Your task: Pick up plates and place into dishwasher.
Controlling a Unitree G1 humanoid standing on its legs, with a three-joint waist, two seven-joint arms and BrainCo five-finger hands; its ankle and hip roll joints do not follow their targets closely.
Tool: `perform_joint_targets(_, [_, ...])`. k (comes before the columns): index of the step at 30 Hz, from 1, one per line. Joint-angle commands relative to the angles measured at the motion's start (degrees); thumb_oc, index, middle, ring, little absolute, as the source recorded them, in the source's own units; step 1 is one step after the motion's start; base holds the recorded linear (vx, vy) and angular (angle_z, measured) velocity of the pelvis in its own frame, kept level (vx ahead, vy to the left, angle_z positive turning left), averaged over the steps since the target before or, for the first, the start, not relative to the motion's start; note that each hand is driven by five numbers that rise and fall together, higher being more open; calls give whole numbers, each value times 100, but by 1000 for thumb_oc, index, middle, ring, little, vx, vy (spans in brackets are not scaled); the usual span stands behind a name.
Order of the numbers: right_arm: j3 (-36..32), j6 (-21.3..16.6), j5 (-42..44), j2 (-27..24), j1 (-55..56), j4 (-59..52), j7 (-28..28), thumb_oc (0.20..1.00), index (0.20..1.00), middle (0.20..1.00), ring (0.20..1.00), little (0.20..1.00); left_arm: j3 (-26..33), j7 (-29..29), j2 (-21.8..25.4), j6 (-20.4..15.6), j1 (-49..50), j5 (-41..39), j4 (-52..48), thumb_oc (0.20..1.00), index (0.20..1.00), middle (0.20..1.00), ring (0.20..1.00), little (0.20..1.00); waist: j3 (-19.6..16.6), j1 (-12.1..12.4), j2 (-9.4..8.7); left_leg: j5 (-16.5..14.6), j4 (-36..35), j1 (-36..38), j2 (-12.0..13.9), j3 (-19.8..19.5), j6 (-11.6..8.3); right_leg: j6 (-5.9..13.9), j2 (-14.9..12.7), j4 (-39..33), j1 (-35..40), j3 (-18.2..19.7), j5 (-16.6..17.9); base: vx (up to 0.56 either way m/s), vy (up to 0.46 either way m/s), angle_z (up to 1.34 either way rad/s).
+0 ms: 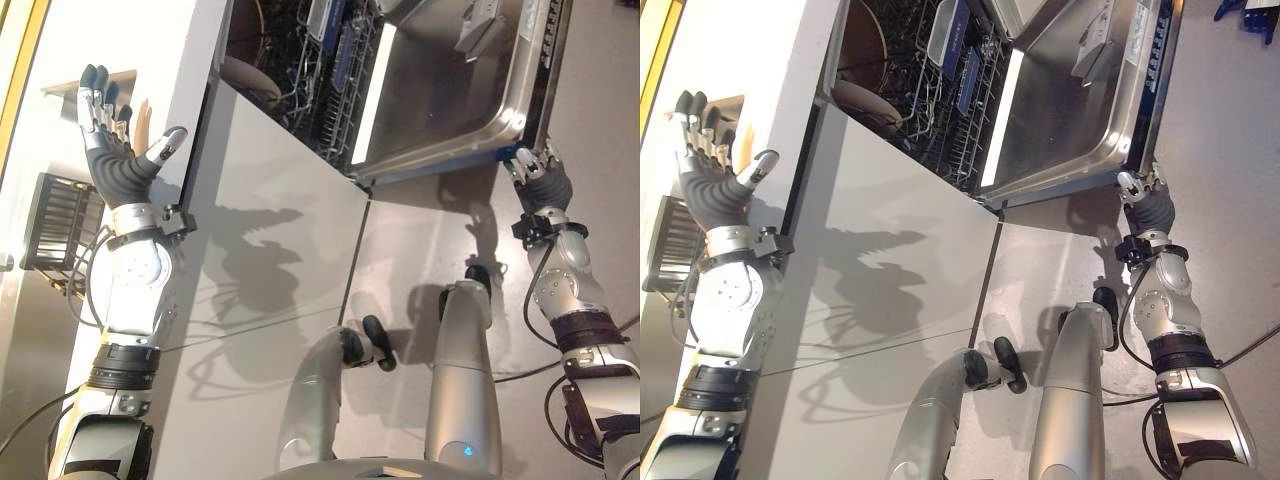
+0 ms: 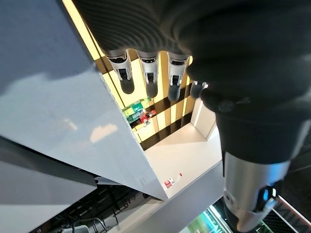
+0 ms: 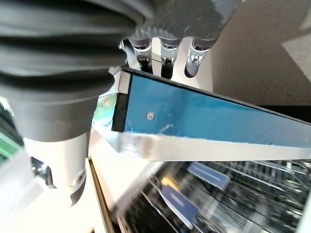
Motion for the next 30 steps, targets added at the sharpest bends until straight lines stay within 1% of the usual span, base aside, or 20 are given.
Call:
perform_joint_targets(1, [194,-663,-475,34,-1426,-2068,1013,1000,1000,1000,1000,1000,48,-48,42,337,-17,-243,346,1000,1000,1000,1000,1000,664,-142,-295,150,-180,252,-32,-170,-15,-9,-261,-1176,932,55,437,6,-90,15])
perform_joint_targets(5, [225,-737,-536,186,-1350,-2110,950,1000,1000,1000,1000,1000,73,-161,122,305,-85,-228,500,1000,1000,1000,1000,1000,615,-18,-525,184,-428,597,-78,-296,16,8,-236,-1456,1397,-105,536,50,-97,14])
perform_joint_targets(11, [215,-869,-654,419,-1138,-2097,863,1000,1000,1000,1000,1000,30,-252,228,371,-226,-160,604,1000,1000,1000,1000,1000,406,179,-851,275,-825,944,-106,-446,19,63,-248,-1952,1943,-295,747,66,-114,17])
perform_joint_targets(14, [228,-1030,-682,557,-979,-2086,841,1000,1000,1000,1000,1000,13,-360,322,410,-325,-135,676,1000,1000,1000,1000,1000,281,311,-1082,351,-1111,1162,-111,-515,14,106,-276,-2353,2316,-474,914,45,-159,14])
perform_joint_targets(15, [224,-1063,-676,580,-950,-2092,829,1000,1000,1000,1000,1000,18,-379,346,412,-335,-135,685,1000,1000,1000,1000,1000,248,331,-1142,433,-1207,1187,-128,-524,19,110,-295,-2484,2383,-518,1006,32,-173,21])
perform_joint_targets(16, [223,-1141,-665,612,-875,-2097,815,1000,1000,1000,1000,1000,17,-411,391,393,-359,-129,715,1000,1000,1000,1000,1000,187,392,-1249,465,-1303,1251,-119,-545,13,131,-311,-2637,2524,-604,1066,49,-175,19])
perform_joint_targets(17, [217,-1227,-659,657,-792,-2098,784,1000,1000,1000,1000,1000,7,-436,413,410,-391,-116,728,1000,1000,1000,1000,1000,135,454,-1336,429,-1366,1342,-88,-569,-7,149,-291,-2768,2700,-687,1062,83,-200,13])
perform_joint_targets(19, [196,-1353,-681,741,-638,-2133,720,1000,1000,1000,1000,1000,0,-504,439,427,-402,-88,745,1000,1000,1000,1000,1000,17,533,-1491,476,-1542,1477,-73,-581,-21,165,-281,-3031,2945,-802,1155,74,-152,7])
perform_joint_targets(20, [193,-1428,-706,788,-547,-2153,704,1000,1000,1000,1000,1000,10,-536,424,396,-400,-62,787,1000,1000,1000,1000,1000,-45,550,-1578,564,-1649,1521,-80,-569,-24,168,-303,-3170,3031,-840,1250,79,-115,10])
perform_joint_targets(21, [178,-1461,-753,841,-452,-2188,657,1000,1000,1000,1000,1000,7,-571,404,401,-378,-33,790,1000,1000,1000,1000,1000,-91,587,-1617,516,-1683,1617,-49,-569,-40,184,-285,-3247,3172,-886,1232,66,-114,12])
perform_joint_targets(22, [158,-1490,-789,890,-357,-2236,619,1000,1000,1000,1000,1000,24,-617,399,411,-353,-9,785,1000,1000,1000,1000,1000,-154,606,-1683,597,-1782,1662,-53,-556,-38,194,-312,-3381,3258,-933,1323,83,-99,11])
perform_joint_targets(24, [119,-1534,-852,964,-165,-2342,560,1000,1000,1000,1000,1000,51,-695,368,419,-277,35,746,1000,1000,1000,1000,1000,-281,668,-1781,647,-1928,1783,-19,-553,-59,232,-331,-3590,3466,-1027,1415,79,-112,14])
perform_joint_targets(27, [98,-1574,-976,1072,77,-2443,457,1000,1000,1000,1000,1000,92,-842,326,439,-222,80,745,1000,1000,1000,1000,1000,-469,732,-1899,707,-2173,1986,47,-562,-76,291,-326,-3886,3753,-1118,1522,75,-96,20])
perform_joint_targets(30, [55,-1558,-1058,1119,276,-2533,495,1000,1000,1000,1000,1000,140,-987,238,458,-92,133,676,1000,1000,1000,1000,1000,-650,792,-1991,765,-2395,2199,118,-585,-96,343,-298,-4094,4004,-1176,1572,94,-56,13])
